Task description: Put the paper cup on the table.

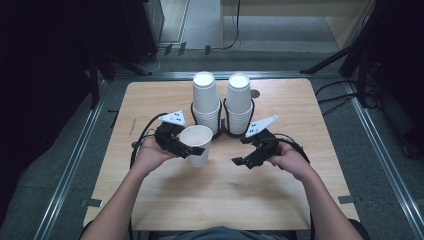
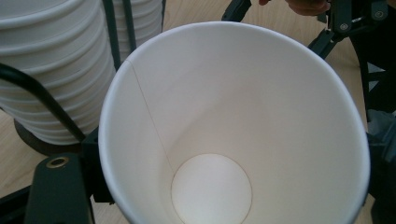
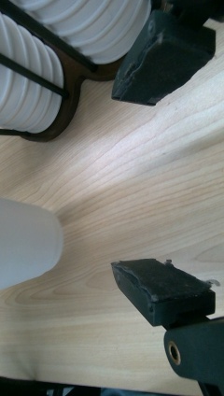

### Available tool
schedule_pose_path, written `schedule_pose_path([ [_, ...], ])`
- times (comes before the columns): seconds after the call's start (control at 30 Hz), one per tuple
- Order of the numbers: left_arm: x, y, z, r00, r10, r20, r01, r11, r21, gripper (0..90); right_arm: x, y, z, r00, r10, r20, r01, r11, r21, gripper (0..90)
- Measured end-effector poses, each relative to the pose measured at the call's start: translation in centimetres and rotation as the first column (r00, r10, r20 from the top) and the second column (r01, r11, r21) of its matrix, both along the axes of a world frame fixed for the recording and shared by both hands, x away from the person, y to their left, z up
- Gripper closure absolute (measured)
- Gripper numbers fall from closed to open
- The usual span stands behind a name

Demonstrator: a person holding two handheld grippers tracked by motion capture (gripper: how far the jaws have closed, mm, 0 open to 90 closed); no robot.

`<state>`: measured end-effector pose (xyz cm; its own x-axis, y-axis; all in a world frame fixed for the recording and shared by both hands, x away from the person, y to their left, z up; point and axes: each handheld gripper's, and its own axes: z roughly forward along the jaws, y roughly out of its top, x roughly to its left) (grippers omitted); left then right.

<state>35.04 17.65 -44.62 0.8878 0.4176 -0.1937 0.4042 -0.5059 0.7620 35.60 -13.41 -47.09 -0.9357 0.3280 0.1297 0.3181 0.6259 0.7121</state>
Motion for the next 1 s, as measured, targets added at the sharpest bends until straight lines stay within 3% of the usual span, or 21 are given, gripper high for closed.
schedule_pose_path([
  [0.4, 0.5, 2.4, 0.1, 0.9986, 0.052, 0.013, -0.052, 0.9987, -0.005, 17.7, 0.4, -0.4, -0.4, 0.9999, -0.013, -0.003, 0.013, 1.000, -0.029, 15.4],
  [0.67, 0.9, 4.2, 0.1, 0.9957, 0.090, 0.021, -0.090, 0.9959, -0.008, 17.6, 0.4, -0.6, -0.2, 1.0000, -0.009, 0.004, 0.009, 1.000, -0.019, 15.4],
  [0.83, 1.1, 5.2, 0.1, 0.9927, 0.119, 0.018, -0.119, 0.9929, -0.002, 17.6, 0.5, -0.8, -0.2, 0.9999, -0.012, -0.002, 0.012, 1.000, -0.025, 15.4],
  [0.9, 1.2, 5.8, 0.1, 0.9903, 0.136, 0.030, -0.137, 0.9905, 0.019, 17.5, 0.5, -0.9, -0.2, 0.9999, -0.013, -0.002, 0.013, 1.000, -0.026, 15.4],
  [1.0, 1.3, 6.7, 0.2, 0.9864, 0.162, 0.029, -0.162, 0.9868, 0.008, 17.5, 0.6, -1.1, -0.2, 0.9998, -0.019, -0.001, 0.019, 0.999, -0.031, 15.4],
])
